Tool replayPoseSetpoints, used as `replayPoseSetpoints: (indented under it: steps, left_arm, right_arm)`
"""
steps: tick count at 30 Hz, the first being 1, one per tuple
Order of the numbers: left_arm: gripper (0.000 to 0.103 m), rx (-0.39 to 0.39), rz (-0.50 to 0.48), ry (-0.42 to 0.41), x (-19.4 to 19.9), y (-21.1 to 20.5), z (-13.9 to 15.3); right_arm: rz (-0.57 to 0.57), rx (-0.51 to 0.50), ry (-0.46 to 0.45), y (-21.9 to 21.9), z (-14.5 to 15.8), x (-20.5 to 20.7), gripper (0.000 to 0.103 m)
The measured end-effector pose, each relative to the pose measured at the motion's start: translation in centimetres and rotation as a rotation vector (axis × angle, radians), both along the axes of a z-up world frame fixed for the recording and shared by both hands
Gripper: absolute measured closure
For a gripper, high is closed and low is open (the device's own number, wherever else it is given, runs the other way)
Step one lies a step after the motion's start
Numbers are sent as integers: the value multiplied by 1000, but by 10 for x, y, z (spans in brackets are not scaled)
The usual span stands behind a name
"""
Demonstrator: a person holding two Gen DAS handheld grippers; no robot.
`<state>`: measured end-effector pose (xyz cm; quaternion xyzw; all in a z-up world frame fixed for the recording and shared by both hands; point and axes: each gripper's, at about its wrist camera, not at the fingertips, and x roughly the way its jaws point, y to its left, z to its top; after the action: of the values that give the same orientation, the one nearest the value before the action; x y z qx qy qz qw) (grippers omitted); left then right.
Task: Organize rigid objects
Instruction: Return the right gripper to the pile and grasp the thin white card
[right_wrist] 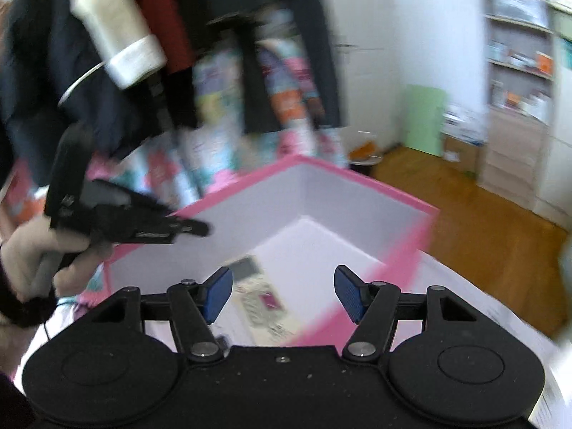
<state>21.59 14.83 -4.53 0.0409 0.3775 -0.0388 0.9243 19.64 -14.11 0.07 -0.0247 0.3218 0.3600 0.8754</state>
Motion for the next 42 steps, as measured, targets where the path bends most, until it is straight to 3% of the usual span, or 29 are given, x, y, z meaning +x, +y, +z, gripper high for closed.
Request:
replayPoseSetpoints:
  steps: [8, 17, 28, 34, 39, 41, 42]
  left_arm:
    - [96, 10, -4, -6, -1, -3, 0]
    - [96, 15, -4, -11, -2, -2, 0]
    - [96, 22, -3, -11, -3, -2, 0]
    - [96, 21, -4, -10, -3, -2, 0]
    - [96, 21, -6, -11, -3, -2, 0]
    - [96, 19, -6, -11, -3, -2, 0]
    - [96, 19, -6, -11, -3, -2, 0]
  right_arm:
    - [-330, -39, 63, -85, -15, -34, 35]
    - [-430, -65, 143, -108, -50, -54, 35]
    - [-510, -81, 78, -65, -71, -19, 33]
    - [-557, -284, -4, -28, -98, -7, 29]
    - [-585, -363, -99, -17, -104, -9, 30]
    - [-568, -400, -126, -13, -105, -11, 33]
    - [-559, -421, -128, -11, -105, -11, 43]
